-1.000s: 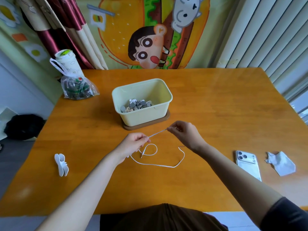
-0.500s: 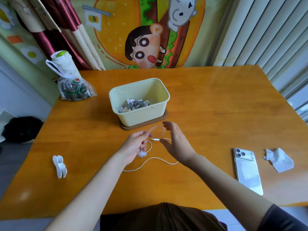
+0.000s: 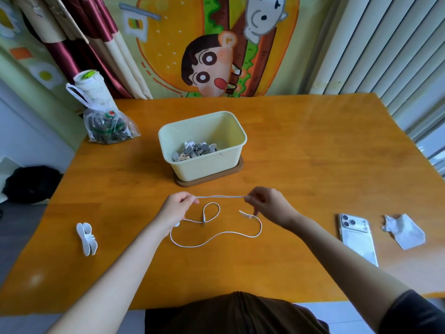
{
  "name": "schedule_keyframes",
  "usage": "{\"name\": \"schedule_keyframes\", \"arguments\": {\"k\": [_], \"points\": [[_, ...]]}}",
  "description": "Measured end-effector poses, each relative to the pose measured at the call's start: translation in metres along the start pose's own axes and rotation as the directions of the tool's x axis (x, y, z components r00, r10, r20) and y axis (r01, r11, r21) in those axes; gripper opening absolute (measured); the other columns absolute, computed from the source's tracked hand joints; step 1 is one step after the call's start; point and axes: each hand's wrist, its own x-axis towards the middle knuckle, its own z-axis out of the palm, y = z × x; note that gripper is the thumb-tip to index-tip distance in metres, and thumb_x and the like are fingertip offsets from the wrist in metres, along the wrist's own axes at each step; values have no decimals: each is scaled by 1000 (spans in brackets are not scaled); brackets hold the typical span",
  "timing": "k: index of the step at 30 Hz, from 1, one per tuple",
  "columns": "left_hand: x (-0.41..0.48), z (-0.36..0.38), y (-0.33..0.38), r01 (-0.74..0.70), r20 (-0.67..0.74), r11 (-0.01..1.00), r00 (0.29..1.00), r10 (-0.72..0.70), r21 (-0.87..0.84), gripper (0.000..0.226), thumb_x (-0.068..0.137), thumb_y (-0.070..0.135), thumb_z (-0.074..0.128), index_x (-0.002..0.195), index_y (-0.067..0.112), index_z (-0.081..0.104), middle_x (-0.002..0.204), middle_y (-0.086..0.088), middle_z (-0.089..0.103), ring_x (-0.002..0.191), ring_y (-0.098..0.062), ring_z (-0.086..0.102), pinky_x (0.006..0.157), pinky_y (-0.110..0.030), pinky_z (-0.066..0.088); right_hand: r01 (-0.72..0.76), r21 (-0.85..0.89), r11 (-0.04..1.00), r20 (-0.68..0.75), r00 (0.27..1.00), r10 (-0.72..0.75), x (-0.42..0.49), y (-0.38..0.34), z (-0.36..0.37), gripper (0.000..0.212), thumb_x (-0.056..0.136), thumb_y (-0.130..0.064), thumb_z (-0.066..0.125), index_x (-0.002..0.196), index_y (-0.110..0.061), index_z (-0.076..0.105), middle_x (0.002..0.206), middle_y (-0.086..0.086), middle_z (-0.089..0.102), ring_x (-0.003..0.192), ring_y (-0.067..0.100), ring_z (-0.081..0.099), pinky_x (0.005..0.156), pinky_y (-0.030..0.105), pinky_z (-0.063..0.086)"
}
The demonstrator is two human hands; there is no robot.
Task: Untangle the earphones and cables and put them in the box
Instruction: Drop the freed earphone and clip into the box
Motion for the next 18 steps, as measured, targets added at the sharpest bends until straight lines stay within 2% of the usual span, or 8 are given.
{"name": "schedule_keyframes", "arguments": {"k": [3, 6, 8, 11, 12, 15, 17, 18], "points": [[9, -9, -29, 28, -85, 991, 996, -17, 130, 26, 100, 12, 44, 84, 12, 64, 67, 4, 50, 68, -16, 45, 59, -27, 35, -42, 29, 999, -66, 997, 43, 3, 8, -16, 20, 92, -28, 59, 73, -24, 63, 57, -6, 52, 53, 12, 49, 57, 32, 47], [18, -12, -52, 59, -113, 960, 993, -28, 273, 25, 98, 14, 47, 82, 14, 66, 84, -4, 63, 80, -21, 53, 65, -28, 38, -13, -39, 999, -123, 992, 8, 6, 6, -22, 20, 90, -32, 60, 76, -20, 68, 56, -8, 47, 51, 9, 39, 51, 26, 33], [24, -8, -63, 104, -96, 919, 993, -73, 381, 24, 98, 16, 48, 83, 19, 67, 92, -4, 67, 85, -21, 57, 67, -27, 40, 10, -68, 998, -118, 993, -18, 6, -1, -17, 20, 90, -32, 60, 81, -17, 69, 59, -8, 49, 54, 12, 40, 53, 27, 32], [28, 3, -66, 141, -60, 857, 990, -129, 495, 20, 97, 18, 48, 91, 28, 64, 112, -6, 64, 100, -25, 60, 87, -32, 48, 27, -85, 996, -83, 996, -35, 6, -12, -4, 20, 90, -33, 60, 86, -15, 70, 68, -4, 57, 62, 17, 48, 58, 32, 38], [26, 8, -60, 98, -43, 879, 995, -88, 467, 19, 98, 16, 47, 100, 24, 65, 117, -8, 61, 105, -25, 58, 91, -33, 46, 36, -98, 995, -63, 997, -43, 6, -15, 0, 21, 90, -33, 60, 88, -15, 70, 72, -3, 58, 64, 17, 50, 59, 32, 39], [12, 32, -21, -184, 34, 956, 983, 181, 230, 24, 100, 17, 44, 117, 14, 61, 119, -4, 58, 110, -17, 55, 93, -27, 42, 74, -108, 991, -15, 997, -76, 6, -21, 10, 20, 90, -32, 60, 90, -14, 70, 73, -4, 57, 59, 9, 47, 57, 27, 36], [-5, 47, 13, -277, 131, 959, 955, 267, 63, 23, 102, 21, 42, 117, 18, 59, 108, 4, 62, 101, -9, 57, 86, -22, 43, 97, -109, 989, -5, 995, -99, 5, -25, 14, 20, 90, -29, 59, 86, -13, 69, 71, -2, 59, 57, 10, 47, 56, 28, 36], [-11, 52, 23, -292, 173, 956, 943, 285, 15, 21, 102, 23, 41, 113, 21, 59, 94, 5, 63, 88, -8, 58, 76, -21, 44, 107, -114, 988, -4, 994, -108, 5, -26, 15, 20, 90, -27, 58, 85, -11, 69, 72, 1, 61, 59, 15, 49, 57, 31, 38]]}}
